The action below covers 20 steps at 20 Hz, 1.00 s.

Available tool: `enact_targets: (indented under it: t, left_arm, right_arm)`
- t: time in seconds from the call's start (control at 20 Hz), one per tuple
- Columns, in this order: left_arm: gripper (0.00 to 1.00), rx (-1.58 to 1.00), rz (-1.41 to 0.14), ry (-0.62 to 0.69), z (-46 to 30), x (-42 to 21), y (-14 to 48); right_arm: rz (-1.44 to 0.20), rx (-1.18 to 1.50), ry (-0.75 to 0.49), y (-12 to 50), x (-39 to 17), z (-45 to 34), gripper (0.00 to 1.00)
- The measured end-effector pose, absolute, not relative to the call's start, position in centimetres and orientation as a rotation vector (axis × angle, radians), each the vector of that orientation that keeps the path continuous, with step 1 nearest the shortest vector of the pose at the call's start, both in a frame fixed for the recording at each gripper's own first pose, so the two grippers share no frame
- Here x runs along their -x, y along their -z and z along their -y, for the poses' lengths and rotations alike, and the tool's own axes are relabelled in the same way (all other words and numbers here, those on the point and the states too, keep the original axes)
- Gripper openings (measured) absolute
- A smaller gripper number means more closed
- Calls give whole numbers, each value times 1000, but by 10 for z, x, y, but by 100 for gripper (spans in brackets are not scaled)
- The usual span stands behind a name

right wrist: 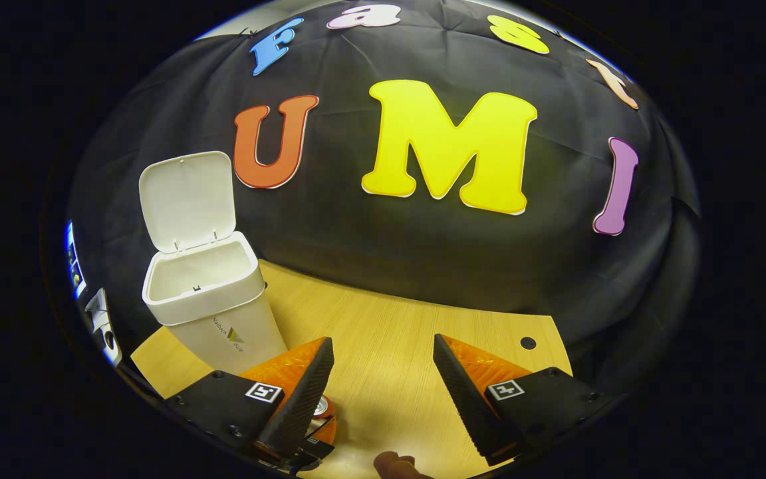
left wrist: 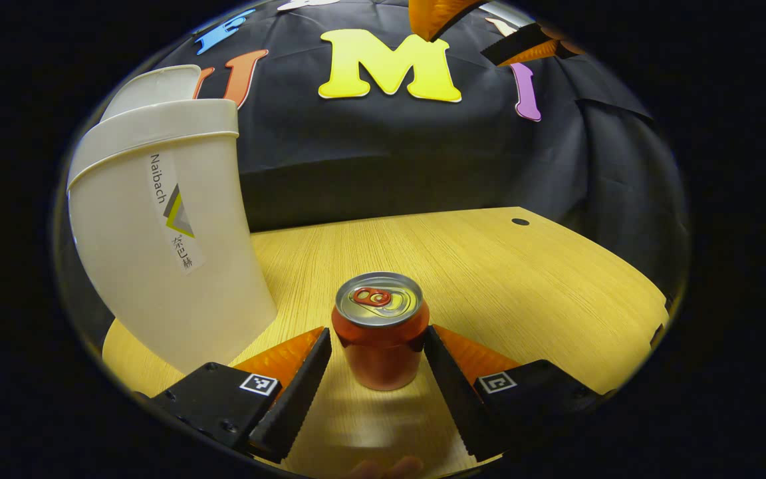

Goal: Press the lid of the desktop garbage bin to open it, pick up the crumpled paper on the desktop and throw it into the bin, then pick up the pop can on the desktop and drop it into the bin, and finally close the garbage bin lid.

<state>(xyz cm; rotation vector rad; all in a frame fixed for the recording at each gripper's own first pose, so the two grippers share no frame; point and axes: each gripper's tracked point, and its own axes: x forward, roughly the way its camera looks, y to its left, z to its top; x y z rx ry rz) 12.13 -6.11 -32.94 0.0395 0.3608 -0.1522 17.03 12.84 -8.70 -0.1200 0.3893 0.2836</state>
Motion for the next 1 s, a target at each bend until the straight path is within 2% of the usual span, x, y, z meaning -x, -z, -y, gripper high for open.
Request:
enact_targets:
  t: [0.35,0.65,1.0]
  left_arm:
    - [93,-37,-355,144,62,-135,335]
    - [86,-8,-369,134,61,-134,335]
    - [85,-42,-307,123,51,-112,276]
  right_arm:
    - [-401,138,-285,93,-170,-120,96]
    - [-404,140,-279,94,-165,-108,96]
    - [-382,77,-257,79,-151,-87,96]
